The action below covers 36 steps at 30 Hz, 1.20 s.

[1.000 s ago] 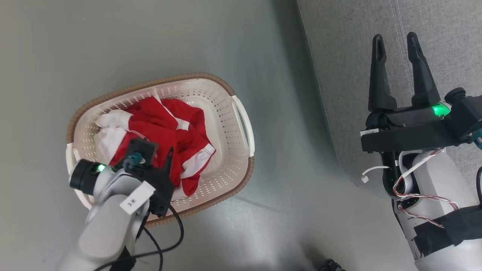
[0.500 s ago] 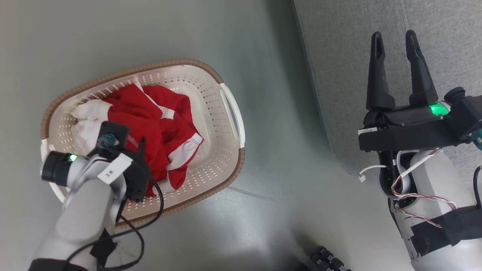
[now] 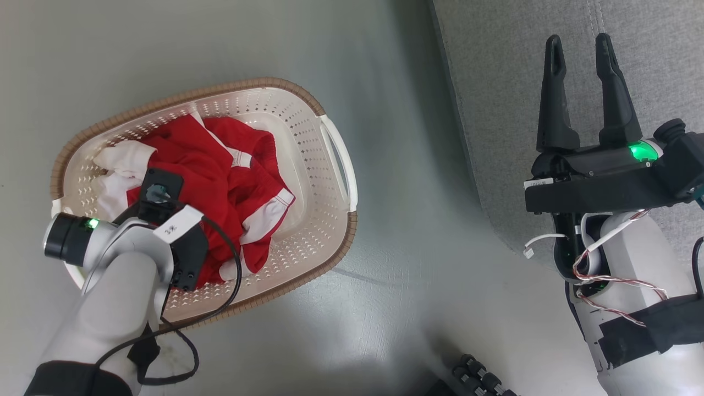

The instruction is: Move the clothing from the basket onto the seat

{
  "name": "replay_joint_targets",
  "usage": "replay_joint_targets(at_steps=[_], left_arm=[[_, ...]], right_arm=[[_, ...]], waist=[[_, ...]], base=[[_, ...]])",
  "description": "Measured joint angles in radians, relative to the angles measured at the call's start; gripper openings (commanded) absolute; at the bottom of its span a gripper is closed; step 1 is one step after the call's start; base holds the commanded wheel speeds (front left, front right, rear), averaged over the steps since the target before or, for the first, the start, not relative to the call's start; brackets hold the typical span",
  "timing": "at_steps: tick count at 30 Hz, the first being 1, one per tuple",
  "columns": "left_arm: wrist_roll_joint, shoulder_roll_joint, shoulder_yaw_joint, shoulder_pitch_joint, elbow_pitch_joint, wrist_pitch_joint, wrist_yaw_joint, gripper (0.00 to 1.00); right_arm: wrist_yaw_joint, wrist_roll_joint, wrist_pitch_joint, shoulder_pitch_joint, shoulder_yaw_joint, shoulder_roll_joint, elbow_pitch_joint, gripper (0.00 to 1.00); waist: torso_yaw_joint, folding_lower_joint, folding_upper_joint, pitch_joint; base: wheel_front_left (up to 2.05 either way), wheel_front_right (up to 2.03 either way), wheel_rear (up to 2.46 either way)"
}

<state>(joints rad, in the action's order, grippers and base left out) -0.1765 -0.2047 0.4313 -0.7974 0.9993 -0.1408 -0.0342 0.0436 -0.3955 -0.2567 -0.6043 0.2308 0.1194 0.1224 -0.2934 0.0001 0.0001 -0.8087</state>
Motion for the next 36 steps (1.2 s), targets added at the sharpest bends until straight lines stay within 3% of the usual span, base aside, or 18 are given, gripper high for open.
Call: replay_joint_targets(at_steps=[1, 2, 3, 4, 15, 24, 36], left_arm=[[0.002, 0.001, 0.003, -0.005, 0.007, -0.009, -0.002, 0.48], [0.004, 0.001, 0.005, -0.010, 0.015, -0.014, -0.002, 0.38], [0.007, 0.002, 0.007, -0.015, 0.021, -0.017, -0.002, 0.11], [0.010, 0.004, 0.008, -0.018, 0.025, -0.020, -0.004, 0.00], [0.003, 0.049, 0.009, -0.033, 0.067, -0.033, -0.011, 0.00], [-0.059, 0.114, -0.029, -0.019, 0.075, 0.042, -0.002, 0.00], [-0.125, 0.154, -0.056, 0.038, 0.077, 0.146, 0.027, 0.00]], right_arm=[[-0.001, 0.000, 0.000, -0.002, -0.001, -0.001, 0.000, 1.00], [-0.001, 0.000, 0.000, -0.002, -0.002, -0.002, 0.000, 1.00], [-0.001, 0.000, 0.000, -0.002, -0.003, -0.003, 0.001, 1.00], [-0.002, 0.000, 0.000, -0.002, -0.005, -0.003, 0.002, 1.00], [-0.018, 0.013, 0.000, -0.005, -0.022, -0.005, 0.030, 1.00], [-0.039, 0.046, 0.000, -0.003, -0.023, 0.024, 0.057, 1.00], [-0.062, 0.082, 0.000, 0.027, -0.019, 0.072, 0.087, 1.00]], waist=[[0.000, 0.0000, 0.0000, 0.000], [0.001, 0.0000, 0.0000, -0.001], [0.001, 0.0000, 0.0000, -0.001], [0.001, -0.0001, 0.0000, -0.001], [0.012, -0.0002, -0.0001, 0.027], [0.050, -0.0002, -0.0001, 0.095], [0.116, -0.0002, -0.0003, 0.203]], base=[[0.00, 0.00, 0.00], [0.00, 0.00, 0.00], [0.00, 0.00, 0.00], [0.00, 0.00, 0.00], [0.00, 0.00, 0.00], [0.00, 0.00, 0.00], [0.00, 0.00, 0.00]])
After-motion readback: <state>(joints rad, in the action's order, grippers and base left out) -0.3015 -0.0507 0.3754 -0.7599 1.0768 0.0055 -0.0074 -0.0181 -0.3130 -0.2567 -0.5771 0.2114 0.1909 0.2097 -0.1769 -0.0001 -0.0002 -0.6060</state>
